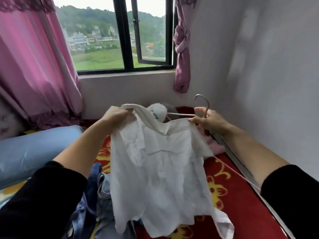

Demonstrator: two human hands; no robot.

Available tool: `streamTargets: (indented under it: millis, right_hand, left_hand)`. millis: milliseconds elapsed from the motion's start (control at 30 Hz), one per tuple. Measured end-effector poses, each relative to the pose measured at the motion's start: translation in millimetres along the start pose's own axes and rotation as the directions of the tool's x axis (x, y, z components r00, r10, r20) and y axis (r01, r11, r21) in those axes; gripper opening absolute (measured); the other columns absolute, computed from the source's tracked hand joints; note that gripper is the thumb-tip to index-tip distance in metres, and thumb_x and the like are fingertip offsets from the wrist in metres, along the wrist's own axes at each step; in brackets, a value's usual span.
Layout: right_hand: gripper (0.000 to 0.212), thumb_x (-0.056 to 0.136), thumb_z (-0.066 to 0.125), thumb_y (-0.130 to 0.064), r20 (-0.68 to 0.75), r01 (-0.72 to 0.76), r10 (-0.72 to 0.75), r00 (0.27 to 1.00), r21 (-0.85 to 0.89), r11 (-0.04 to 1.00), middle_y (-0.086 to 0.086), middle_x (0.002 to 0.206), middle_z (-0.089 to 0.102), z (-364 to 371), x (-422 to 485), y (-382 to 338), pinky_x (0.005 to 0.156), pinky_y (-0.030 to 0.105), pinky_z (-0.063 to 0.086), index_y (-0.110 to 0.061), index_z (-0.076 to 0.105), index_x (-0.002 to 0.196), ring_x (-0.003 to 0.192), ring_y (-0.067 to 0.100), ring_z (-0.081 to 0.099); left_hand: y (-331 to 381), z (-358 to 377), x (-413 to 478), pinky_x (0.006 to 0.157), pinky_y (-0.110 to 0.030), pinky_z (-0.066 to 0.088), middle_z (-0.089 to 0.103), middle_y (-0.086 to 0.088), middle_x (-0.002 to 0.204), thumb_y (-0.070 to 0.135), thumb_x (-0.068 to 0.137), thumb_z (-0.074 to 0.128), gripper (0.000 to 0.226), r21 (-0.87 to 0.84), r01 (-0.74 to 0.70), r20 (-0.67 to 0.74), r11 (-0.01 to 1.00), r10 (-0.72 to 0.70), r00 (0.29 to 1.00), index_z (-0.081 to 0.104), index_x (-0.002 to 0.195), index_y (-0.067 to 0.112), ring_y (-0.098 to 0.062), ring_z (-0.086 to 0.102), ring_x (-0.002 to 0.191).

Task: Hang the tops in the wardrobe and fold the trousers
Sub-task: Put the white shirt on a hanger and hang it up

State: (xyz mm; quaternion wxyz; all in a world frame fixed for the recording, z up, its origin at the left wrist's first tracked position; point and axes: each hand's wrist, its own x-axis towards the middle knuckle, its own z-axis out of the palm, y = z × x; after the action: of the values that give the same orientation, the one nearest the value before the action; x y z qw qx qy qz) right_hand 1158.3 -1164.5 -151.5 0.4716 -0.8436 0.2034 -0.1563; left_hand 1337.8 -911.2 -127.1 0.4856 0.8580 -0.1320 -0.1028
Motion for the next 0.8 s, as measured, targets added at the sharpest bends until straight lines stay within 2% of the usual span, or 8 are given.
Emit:
streamTargets:
  millis: [33,133,233,333,467,600,700,800]
  right_hand:
    - [0.037,0.088,0.067,-0.025,-0.045,-0.005,0.008,0.999,0.067,0.998,-0.008,0.083,0.061,5.6,-0.7,4.6,0.044,0.006,0.039,-0.023,0.052,0.122,0.066,-0.001,0.055]
    - [0.024,0.094,0.058,-0.018,-0.149,-0.016,0.066,0.987,0.318,0.948,-0.015,0.050,0.050,16.0,-5.4,22.0,0.033,0.013,0.028,-0.007,0.066,0.114,0.038,-0.001,0.040]
    - [0.018,0.096,0.053,-0.014,-0.022,-0.078,0.100,0.995,0.463,0.883,-0.006,0.051,0.036,13.6,-17.1,40.7,0.035,0.016,0.015,-0.014,0.070,0.098,0.039,0.004,0.025]
    - [0.023,0.096,0.045,-0.012,0.163,-0.201,0.130,0.978,0.574,0.794,-0.004,0.057,0.024,10.3,-26.1,62.1,0.036,0.018,0.007,-0.015,0.069,0.095,0.042,0.005,0.017]
    - [0.026,0.096,0.042,-0.011,0.349,-0.361,0.188,0.918,0.542,0.759,-0.006,0.054,0.024,16.3,-38.2,82.5,0.038,0.020,0.005,-0.010,0.066,0.104,0.042,0.005,0.015]
    - [0.024,0.096,0.046,-0.012,0.408,-0.402,0.225,0.885,0.425,0.811,-0.006,0.053,0.027,32.9,-38.7,87.9,0.039,0.019,0.009,-0.005,0.067,0.106,0.043,0.006,0.018]
    - [0.020,0.093,0.055,-0.011,0.344,-0.344,0.237,0.909,0.294,0.892,-0.003,0.054,0.034,59.8,-35.4,80.7,0.038,0.018,0.018,-0.001,0.072,0.098,0.045,0.008,0.026]
    - [0.024,0.089,0.061,-0.010,0.175,-0.275,0.234,0.956,0.264,0.925,0.001,0.054,0.039,97.3,-25.7,65.0,0.037,0.019,0.026,0.013,0.067,0.091,0.043,0.007,0.032]
  left_hand:
    - [-0.3,5.5,-0.1,0.061,-0.027,0.044,0.062,-0.005,0.077,0.033,0.082,0.066,0.025,0.041,0.034,0.042,0.999,-0.036,0.998,0.069,0.083,0.008,-0.020,0.057,0.065]
    - [-10.7,22.4,4.4,0.061,-0.026,0.045,0.063,-0.005,0.078,0.035,0.085,0.060,0.034,0.141,0.067,0.050,0.988,-0.075,0.996,0.067,0.094,0.003,-0.021,0.060,0.067]
    - [-25.4,37.4,9.5,0.070,-0.030,0.046,0.067,-0.014,0.100,0.043,0.089,0.052,0.044,0.298,0.077,0.038,0.951,-0.092,0.995,0.064,0.097,0.001,-0.030,0.064,0.092]
    - [-35.9,44.2,12.0,0.074,-0.031,0.044,0.065,-0.016,0.110,0.052,0.090,0.048,0.054,0.408,0.090,-0.024,0.909,-0.087,0.996,0.063,0.101,0.002,-0.034,0.060,0.101]
    - [-44.9,45.0,14.2,0.079,-0.035,0.042,0.063,-0.019,0.115,0.057,0.091,0.045,0.061,0.491,0.099,-0.085,0.865,-0.065,0.994,0.063,0.107,0.000,-0.038,0.057,0.107]
    - [-50.2,41.5,10.6,0.076,-0.035,0.038,0.060,-0.022,0.118,0.061,0.090,0.042,0.071,0.505,0.068,-0.096,0.860,-0.022,0.995,0.061,0.112,-0.003,-0.041,0.055,0.108]
    - [-48.3,41.5,0.8,0.071,-0.034,0.038,0.064,-0.017,0.108,0.067,0.087,0.040,0.072,0.531,-0.005,-0.095,0.848,0.065,0.993,0.065,0.105,0.002,-0.036,0.056,0.091]
    - [-40.8,44.9,-16.2,0.067,-0.033,0.039,0.065,-0.010,0.092,0.071,0.084,0.037,0.069,0.563,-0.116,-0.053,0.818,0.176,0.983,0.071,0.095,0.012,-0.029,0.052,0.077]
